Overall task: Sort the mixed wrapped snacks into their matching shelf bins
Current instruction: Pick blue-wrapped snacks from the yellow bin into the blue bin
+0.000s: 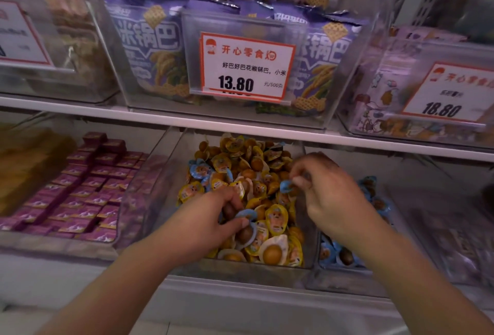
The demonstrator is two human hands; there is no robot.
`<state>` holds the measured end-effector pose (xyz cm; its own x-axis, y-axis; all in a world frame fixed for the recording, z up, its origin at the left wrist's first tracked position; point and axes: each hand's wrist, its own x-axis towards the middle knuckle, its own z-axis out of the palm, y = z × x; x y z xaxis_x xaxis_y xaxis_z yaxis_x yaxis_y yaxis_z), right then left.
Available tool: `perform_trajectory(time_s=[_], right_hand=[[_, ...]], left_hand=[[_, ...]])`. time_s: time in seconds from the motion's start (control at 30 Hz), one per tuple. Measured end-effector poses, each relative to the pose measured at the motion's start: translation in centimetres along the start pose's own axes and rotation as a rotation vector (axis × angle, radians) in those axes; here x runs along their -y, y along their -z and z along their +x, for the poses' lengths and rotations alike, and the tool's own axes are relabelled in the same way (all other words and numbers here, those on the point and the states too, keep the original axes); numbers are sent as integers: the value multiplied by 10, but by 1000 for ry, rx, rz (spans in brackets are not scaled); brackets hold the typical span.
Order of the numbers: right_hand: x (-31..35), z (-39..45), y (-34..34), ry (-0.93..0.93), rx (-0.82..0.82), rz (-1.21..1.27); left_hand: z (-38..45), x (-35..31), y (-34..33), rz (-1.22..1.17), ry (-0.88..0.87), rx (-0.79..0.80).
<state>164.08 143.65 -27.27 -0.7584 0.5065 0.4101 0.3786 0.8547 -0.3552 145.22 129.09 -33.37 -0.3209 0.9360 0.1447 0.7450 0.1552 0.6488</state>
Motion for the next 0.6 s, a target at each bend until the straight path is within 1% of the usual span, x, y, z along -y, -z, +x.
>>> perform_trajectory(time_s=[0.03, 0.07, 0.1, 0.13, 0.2, 0.23, 0.3, 0.37, 0.43, 0.5, 0.6], right_hand=[[5, -1, 1, -35, -44, 101], [12, -2, 0, -49, -49, 167], [19, -4, -3, -34, -1, 187], [25, -6, -9, 0, 94, 155], [36, -10, -25, 94, 329, 2], [40, -12, -33, 143, 416, -75], [45, -13, -42, 199, 512, -149], [47, -13, -47, 214, 555, -174], [48, -11, -49, 209, 571, -185], [48, -7, -50, 216, 545, -187], [43, -3, -47, 204, 458, -164]], left_hand=[[1, 0, 0, 0, 9, -7], [1, 0, 1, -19, 24, -21], [2, 0, 3, -56, 46, -47], [2, 0, 5, -107, 74, -85], [4, 1, 11, -238, 158, -172], [4, 2, 14, -319, 209, -206], [2, 5, 20, -501, 292, -226], [-1, 6, 23, -652, 343, -216], [-4, 5, 25, -729, 359, -204], [-6, 4, 26, -735, 360, -189], [-7, 3, 26, -711, 369, -193]])
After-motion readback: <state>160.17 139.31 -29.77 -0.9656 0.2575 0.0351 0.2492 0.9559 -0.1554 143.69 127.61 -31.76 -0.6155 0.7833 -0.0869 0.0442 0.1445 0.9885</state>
